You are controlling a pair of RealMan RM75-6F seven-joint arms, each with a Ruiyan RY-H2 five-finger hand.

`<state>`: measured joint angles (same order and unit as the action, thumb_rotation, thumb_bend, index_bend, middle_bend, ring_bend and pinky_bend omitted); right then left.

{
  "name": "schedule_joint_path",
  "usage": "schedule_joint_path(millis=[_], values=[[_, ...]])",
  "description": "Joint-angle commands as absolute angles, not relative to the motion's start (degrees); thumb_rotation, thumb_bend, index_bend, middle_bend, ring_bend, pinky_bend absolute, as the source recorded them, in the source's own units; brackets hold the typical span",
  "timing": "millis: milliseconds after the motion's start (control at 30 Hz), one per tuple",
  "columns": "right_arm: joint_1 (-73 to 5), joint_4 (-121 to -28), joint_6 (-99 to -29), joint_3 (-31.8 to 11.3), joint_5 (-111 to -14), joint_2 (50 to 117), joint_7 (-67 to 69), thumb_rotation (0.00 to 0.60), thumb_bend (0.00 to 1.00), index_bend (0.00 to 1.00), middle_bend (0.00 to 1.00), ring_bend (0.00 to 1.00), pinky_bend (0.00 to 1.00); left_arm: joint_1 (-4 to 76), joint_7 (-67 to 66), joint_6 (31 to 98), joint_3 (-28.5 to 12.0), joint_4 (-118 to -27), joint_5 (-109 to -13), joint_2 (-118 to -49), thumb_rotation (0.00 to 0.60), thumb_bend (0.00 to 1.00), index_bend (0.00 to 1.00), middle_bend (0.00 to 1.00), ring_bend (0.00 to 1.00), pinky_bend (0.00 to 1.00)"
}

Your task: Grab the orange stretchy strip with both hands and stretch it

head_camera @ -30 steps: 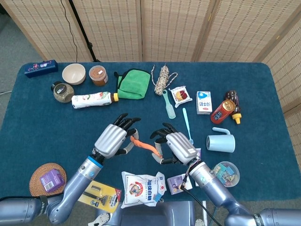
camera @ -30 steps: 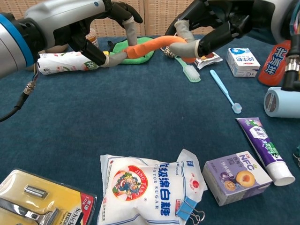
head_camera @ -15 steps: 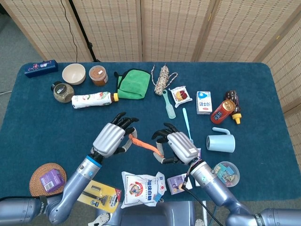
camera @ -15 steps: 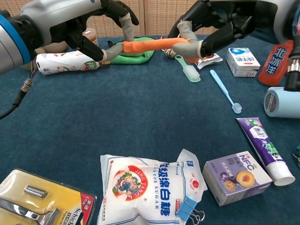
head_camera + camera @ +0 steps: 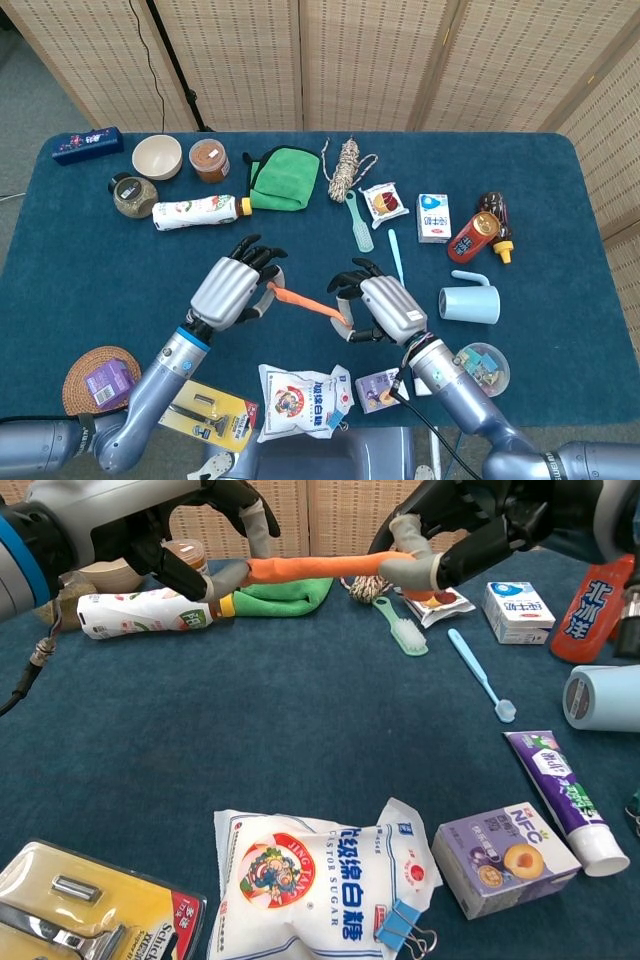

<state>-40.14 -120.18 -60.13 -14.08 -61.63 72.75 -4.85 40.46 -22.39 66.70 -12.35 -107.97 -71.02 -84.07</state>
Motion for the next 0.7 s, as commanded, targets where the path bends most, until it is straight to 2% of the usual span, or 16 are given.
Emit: schedule_joint_path(millis=[33,700], values=[[-40.06,-120.18,-60.1,-14.12,-61.67,72.49,-4.72,0.6,0.63,0.75,0.35,0.31,0.07,40.47,-22.38,66.69,-12.43,-108.07,-71.02,-83.73,0.6,0.5,0.71,0.27,0.23,0.1],[-38.87,-118.42,-58.26,-12.92,-61.85,68.43,-3.31,0.6,0.63,0.75,0.35,0.32,0.08,38.94,-20.41,67.45,-12.53,-109.55,-74.55,-74.27,0.6,0.5,0.72,0.27,0.24,0.1]])
